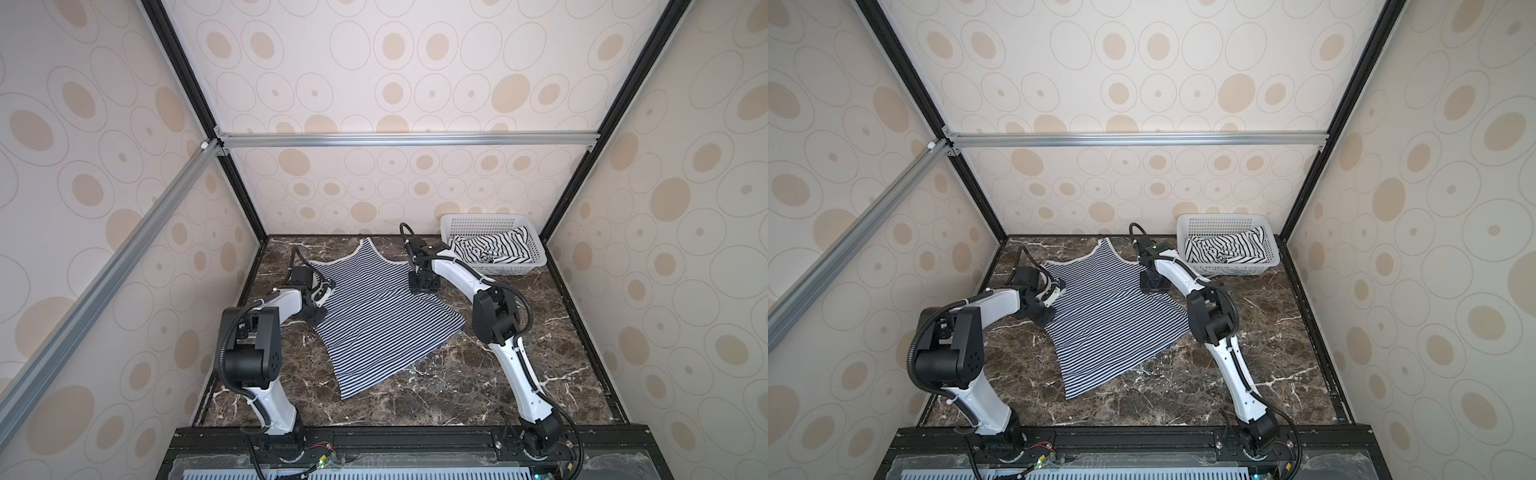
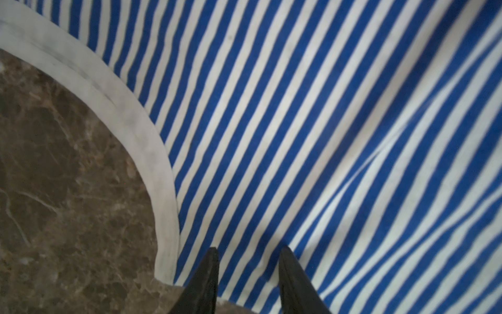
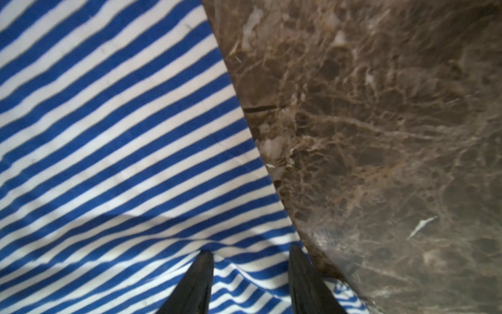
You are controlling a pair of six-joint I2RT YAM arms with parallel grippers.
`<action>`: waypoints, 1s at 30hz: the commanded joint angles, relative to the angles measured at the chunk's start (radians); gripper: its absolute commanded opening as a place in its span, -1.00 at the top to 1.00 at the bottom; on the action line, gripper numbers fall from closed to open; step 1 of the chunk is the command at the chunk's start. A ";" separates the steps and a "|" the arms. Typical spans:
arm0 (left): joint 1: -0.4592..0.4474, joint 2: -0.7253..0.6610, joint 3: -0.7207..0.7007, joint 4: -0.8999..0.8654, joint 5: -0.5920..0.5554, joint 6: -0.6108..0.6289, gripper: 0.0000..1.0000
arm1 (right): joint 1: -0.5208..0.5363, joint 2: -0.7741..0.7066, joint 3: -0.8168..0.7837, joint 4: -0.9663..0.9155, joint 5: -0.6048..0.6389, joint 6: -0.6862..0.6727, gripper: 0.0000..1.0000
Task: Fold and stack tank tops
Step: Rotate the tank top at the center of the table.
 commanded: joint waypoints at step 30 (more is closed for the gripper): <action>-0.009 0.444 0.560 0.004 0.032 -0.119 0.17 | 0.288 -0.487 -0.791 0.349 -0.131 0.212 0.02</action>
